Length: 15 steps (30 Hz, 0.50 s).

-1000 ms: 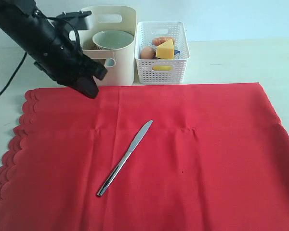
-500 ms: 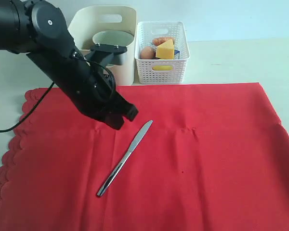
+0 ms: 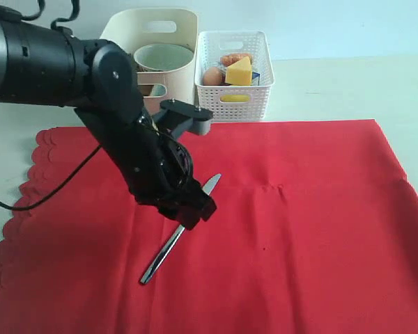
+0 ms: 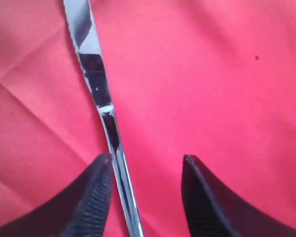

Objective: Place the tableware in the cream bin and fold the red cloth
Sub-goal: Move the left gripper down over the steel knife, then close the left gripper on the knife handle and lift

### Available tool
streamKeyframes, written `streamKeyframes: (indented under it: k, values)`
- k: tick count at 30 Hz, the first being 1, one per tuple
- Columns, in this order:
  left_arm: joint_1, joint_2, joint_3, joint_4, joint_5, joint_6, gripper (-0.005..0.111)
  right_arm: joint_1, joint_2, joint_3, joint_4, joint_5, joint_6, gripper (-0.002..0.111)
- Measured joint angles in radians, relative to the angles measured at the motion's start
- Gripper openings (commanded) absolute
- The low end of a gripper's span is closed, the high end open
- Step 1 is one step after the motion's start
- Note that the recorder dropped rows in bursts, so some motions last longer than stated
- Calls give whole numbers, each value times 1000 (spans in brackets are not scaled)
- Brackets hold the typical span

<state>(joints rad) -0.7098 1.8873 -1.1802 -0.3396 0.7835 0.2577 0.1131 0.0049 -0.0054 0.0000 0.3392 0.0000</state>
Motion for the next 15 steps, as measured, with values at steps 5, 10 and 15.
streamKeyframes:
  k: [5, 10, 15]
  values:
    - [-5, 45, 2, 78, -4, -101, 46, 0, 0, 0, 0, 0, 0, 0]
    - [-5, 75, 2, 94, -22, -134, 46, 0, 0, 0, 0, 0, 0, 0]
    - [-7, 83, 2, 94, -57, -142, 46, 0, 0, 0, 0, 0, 0, 0]
